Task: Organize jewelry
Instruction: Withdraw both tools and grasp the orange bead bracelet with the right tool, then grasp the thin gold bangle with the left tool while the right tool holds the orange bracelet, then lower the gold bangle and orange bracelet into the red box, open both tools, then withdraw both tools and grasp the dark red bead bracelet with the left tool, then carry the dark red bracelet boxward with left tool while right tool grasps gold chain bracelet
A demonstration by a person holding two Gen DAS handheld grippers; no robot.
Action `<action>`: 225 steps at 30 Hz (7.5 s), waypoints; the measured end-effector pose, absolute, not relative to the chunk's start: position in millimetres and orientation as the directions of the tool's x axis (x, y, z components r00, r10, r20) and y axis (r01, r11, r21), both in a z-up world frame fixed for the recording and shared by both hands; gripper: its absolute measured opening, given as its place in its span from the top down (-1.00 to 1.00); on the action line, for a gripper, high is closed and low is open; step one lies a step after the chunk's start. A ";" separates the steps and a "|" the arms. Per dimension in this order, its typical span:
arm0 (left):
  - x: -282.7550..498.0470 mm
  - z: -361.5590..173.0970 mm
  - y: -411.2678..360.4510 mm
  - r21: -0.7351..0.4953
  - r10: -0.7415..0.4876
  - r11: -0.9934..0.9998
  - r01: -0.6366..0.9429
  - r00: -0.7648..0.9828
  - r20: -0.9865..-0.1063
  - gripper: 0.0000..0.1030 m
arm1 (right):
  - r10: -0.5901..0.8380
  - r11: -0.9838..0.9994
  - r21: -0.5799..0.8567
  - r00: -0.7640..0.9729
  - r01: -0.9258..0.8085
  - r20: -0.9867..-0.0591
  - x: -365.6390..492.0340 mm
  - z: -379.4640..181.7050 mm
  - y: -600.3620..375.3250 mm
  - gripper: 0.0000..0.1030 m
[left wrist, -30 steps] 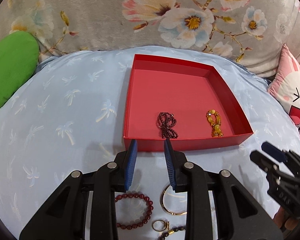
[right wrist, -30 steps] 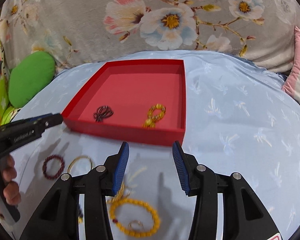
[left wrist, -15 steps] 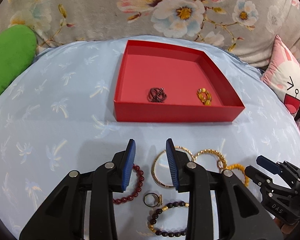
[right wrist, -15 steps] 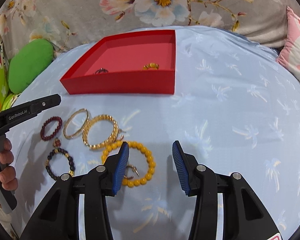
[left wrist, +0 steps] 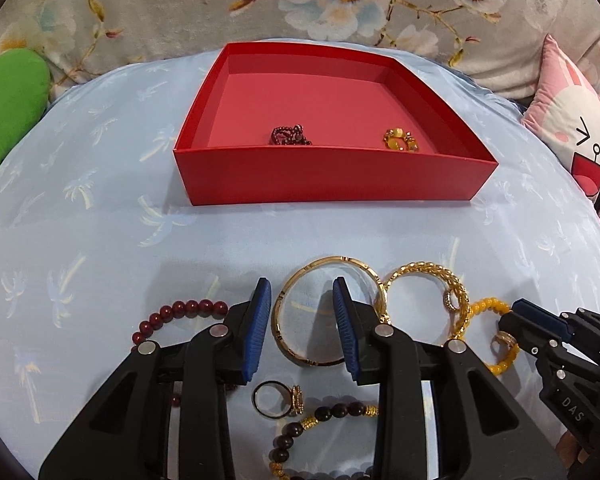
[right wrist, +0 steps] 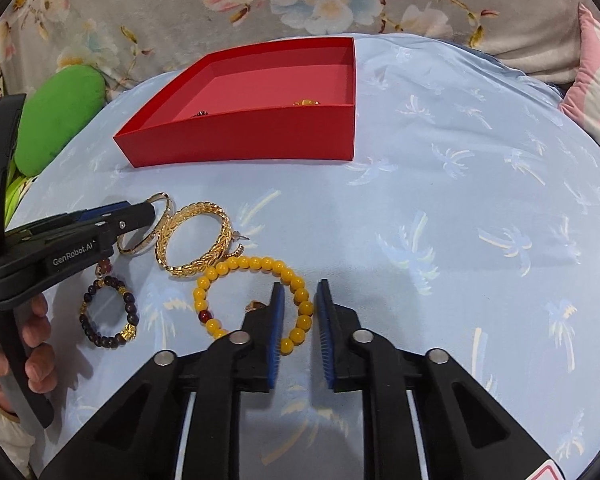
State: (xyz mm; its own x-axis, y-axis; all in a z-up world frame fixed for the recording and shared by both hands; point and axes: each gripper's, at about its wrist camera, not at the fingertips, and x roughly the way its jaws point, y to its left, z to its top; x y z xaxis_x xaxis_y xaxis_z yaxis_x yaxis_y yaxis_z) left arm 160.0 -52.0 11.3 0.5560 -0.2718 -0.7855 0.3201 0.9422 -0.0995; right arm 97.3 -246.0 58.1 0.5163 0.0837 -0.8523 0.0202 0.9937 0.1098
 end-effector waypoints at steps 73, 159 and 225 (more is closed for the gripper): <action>141.7 43.1 -67.7 -0.002 -0.224 0.933 0.360 0.575 -0.787 -0.01 | 0.191 0.971 0.239 0.658 -0.017 -0.728 94.8 158.4 -246.1 0.85; 167.7 59.2 22.2 -0.074 -0.171 0.981 0.182 0.609 -0.774 -0.65 | 0.121 0.990 0.142 0.597 -0.012 -0.793 124.3 120.3 -204.7 -0.13; 140.1 20.3 30.4 -0.142 -0.249 0.964 0.227 0.563 -0.788 0.86 | 0.131 0.985 0.169 0.555 0.018 -0.822 110.6 87.0 -195.5 -0.06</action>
State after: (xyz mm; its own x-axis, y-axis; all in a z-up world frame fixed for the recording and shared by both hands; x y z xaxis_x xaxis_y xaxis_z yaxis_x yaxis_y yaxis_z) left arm 140.1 30.4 20.3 0.5631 -0.2489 -0.7880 0.2265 0.9635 -0.1425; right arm 110.6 -195.5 87.0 0.5550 0.1309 -0.8215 0.0180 0.9854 0.1691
